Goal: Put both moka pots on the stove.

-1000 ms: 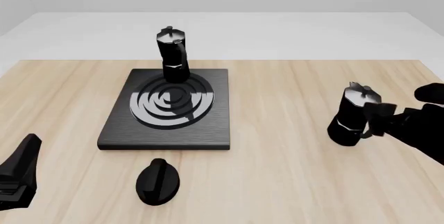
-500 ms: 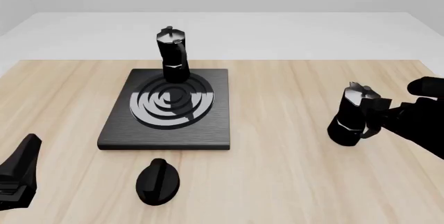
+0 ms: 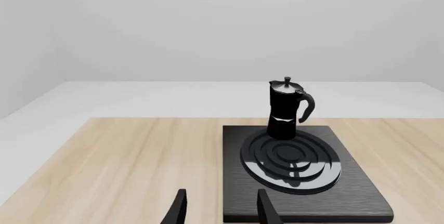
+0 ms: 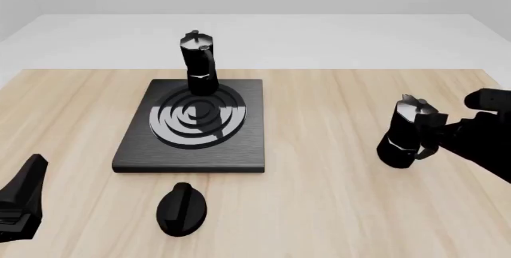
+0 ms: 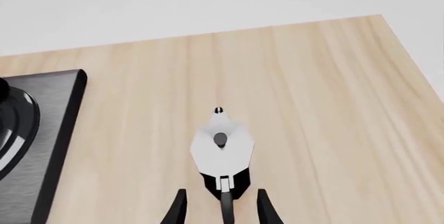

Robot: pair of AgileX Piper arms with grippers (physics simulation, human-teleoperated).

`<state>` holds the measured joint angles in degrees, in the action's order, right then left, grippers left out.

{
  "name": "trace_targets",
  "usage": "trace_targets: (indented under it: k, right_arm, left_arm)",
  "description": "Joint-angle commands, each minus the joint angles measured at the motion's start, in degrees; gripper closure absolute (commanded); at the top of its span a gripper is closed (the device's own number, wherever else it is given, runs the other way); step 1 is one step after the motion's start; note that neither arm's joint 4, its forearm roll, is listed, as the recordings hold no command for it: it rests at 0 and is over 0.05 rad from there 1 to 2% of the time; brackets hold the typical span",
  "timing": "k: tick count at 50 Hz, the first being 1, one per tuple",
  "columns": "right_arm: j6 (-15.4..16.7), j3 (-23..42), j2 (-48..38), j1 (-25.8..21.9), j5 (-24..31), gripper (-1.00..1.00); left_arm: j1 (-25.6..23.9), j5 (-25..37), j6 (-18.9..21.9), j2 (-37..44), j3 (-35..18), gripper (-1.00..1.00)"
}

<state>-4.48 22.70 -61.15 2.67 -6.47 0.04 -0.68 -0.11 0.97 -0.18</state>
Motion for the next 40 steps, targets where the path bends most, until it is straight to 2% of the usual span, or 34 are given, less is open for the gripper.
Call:
trace_targets:
  k: [1,10,30,40]
  right_arm:
    - [0.24,-0.35,-1.56,0.37,-1.37,-1.00]
    - [0.51,-0.48,-2.62,0.57,-2.18,-1.00]
    - [-1.92,-2.22,-7.37,0.44,-7.11,-1.00]
    - [-1.47,-2.29,-9.00,0.39,-8.42,-1.00]
  left_arm:
    - [0.01,0.01,0.00,-0.03,0.00,-1.00]
    - [-0.01,0.00,0.01,0.00,0.00,-1.00]
    - [-0.01,-0.01,0.00,0.03,0.00,-1.00]
    - [0.00,0.00,0.00,0.00,0.00,-1.00]
